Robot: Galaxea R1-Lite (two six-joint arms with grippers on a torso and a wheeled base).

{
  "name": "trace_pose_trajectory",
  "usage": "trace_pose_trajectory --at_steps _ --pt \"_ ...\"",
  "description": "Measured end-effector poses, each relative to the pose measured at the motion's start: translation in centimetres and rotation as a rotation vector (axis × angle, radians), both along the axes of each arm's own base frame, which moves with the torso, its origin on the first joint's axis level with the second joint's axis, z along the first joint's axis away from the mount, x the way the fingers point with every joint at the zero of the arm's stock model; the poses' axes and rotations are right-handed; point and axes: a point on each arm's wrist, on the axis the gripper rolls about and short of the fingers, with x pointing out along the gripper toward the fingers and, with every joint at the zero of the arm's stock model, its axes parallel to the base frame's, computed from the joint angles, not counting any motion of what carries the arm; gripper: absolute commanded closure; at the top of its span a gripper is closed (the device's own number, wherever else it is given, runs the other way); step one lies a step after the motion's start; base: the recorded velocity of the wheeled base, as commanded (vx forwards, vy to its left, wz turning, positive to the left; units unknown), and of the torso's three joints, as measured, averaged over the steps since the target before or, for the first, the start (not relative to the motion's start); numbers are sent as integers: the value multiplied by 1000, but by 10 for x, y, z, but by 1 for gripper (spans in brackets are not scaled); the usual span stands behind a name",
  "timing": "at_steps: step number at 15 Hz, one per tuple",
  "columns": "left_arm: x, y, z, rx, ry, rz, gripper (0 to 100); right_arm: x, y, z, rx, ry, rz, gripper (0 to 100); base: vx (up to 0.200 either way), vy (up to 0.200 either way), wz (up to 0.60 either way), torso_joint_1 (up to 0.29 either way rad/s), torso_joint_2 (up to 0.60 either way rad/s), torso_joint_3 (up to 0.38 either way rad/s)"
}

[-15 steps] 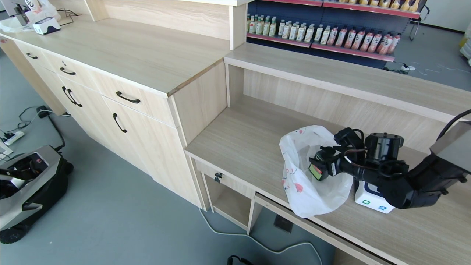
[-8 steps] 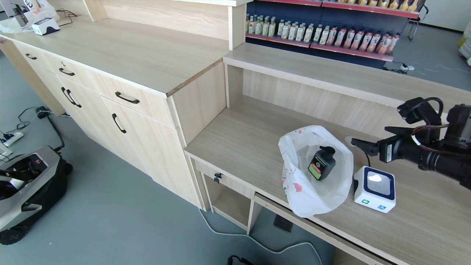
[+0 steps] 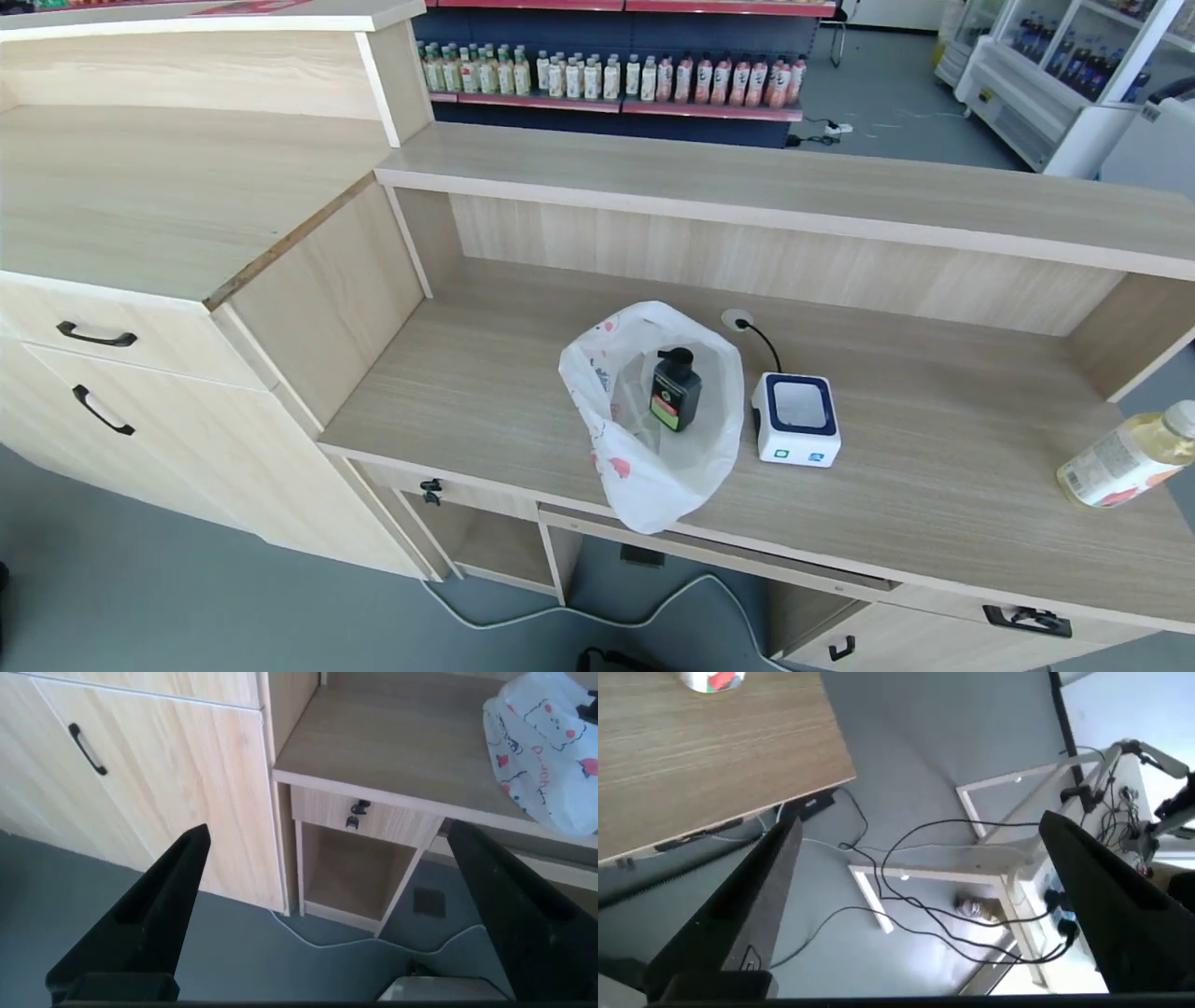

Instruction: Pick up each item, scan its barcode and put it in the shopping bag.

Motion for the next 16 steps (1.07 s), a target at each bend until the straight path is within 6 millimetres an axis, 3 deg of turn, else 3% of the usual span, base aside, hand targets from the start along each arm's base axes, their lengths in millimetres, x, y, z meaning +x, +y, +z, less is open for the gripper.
trace_pose_trajectory --at_steps 2,5,9,13,16 --pt "0 0 0 0 0 -1 0 0 -8 -4 23 -20 -75 0 0 0 0 0 0 0" --pt "0 0 0 0 0 -2 0 25 -33 -19 65 -98 -109 0 0 0 0 0 0 0" --pt "0 0 0 0 0 -1 0 70 -65 -50 152 -199 106 0 0 0 0 0 0 0" --pt "0 0 0 0 0 -1 0 84 -79 -75 189 -167 111 0 0 0 0 0 0 0" --pt "0 0 0 0 0 0 0 96 -85 -83 229 -230 265 0 0 0 0 0 0 0"
